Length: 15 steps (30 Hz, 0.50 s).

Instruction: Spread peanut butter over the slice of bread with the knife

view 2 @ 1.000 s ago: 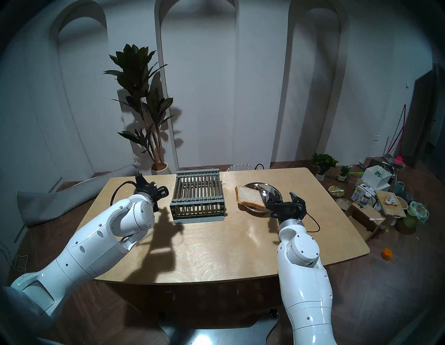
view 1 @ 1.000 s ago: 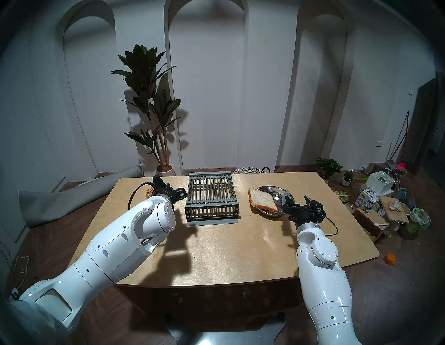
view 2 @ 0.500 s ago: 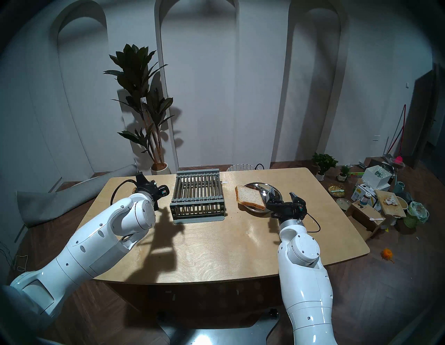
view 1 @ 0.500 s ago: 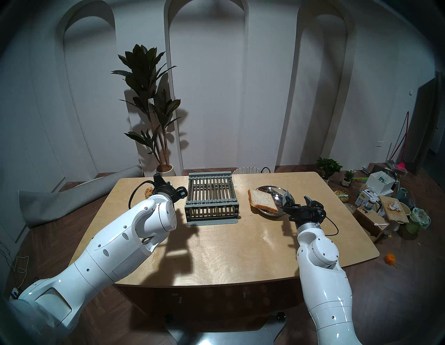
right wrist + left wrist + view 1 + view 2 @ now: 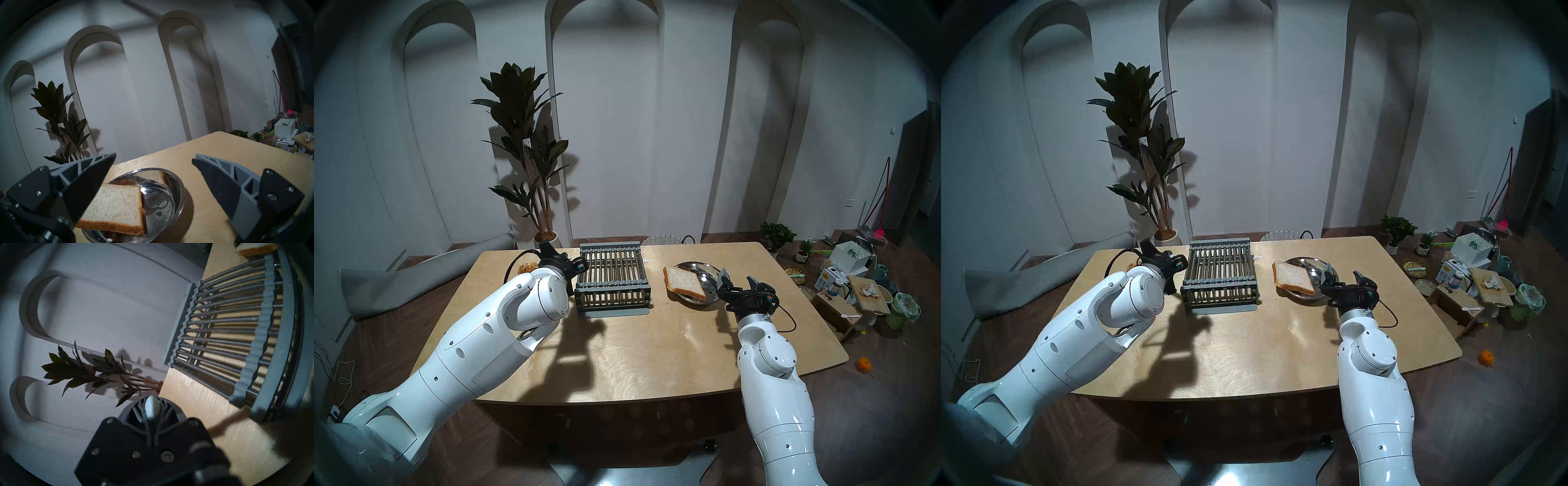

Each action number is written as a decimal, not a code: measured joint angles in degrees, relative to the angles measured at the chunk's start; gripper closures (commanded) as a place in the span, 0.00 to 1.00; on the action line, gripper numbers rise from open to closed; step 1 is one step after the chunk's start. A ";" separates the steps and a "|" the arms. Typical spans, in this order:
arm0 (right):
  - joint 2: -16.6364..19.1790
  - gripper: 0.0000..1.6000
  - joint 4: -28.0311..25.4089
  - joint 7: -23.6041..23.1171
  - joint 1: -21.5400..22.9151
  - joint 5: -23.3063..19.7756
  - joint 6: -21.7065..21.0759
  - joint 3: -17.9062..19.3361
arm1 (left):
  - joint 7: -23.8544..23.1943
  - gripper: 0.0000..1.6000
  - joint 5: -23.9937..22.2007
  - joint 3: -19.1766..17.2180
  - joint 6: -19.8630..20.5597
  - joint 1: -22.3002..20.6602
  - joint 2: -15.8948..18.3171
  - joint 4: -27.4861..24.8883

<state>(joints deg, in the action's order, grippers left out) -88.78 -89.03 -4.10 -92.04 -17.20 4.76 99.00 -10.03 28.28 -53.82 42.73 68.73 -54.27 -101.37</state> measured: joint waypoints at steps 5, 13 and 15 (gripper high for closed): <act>0.28 0.00 0.00 -0.30 -0.05 -0.29 0.00 0.25 | 0.92 1.00 0.68 0.31 -0.02 0.19 0.07 -1.94; 0.60 0.00 0.03 -1.09 -0.08 -0.56 0.48 0.12 | 5.29 1.00 -1.54 -2.22 -3.13 2.76 -0.80 -5.30; 0.65 0.00 -0.07 -1.25 -0.03 -0.63 0.57 -0.01 | 5.84 1.00 -3.47 -3.46 -4.00 3.39 -1.45 -6.52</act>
<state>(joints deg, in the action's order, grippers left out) -88.12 -89.11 -5.35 -92.07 -17.83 5.33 98.99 -4.19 24.80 -57.28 38.73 72.12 -55.72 -107.89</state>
